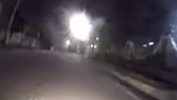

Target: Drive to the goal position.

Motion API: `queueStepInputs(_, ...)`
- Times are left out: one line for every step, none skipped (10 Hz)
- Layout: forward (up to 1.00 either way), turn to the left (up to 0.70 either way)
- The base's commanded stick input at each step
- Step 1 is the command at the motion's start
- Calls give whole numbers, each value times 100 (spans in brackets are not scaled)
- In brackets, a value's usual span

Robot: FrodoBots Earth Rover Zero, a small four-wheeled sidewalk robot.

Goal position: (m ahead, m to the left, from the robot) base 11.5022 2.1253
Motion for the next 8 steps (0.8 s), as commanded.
queueStepInputs(70,0)
queueStepInputs(70,0)
queueStepInputs(70,0)
queueStepInputs(70,0)
queueStepInputs(70,0)
queueStepInputs(70,0)
queueStepInputs(70,0)
queueStepInputs(70,0)
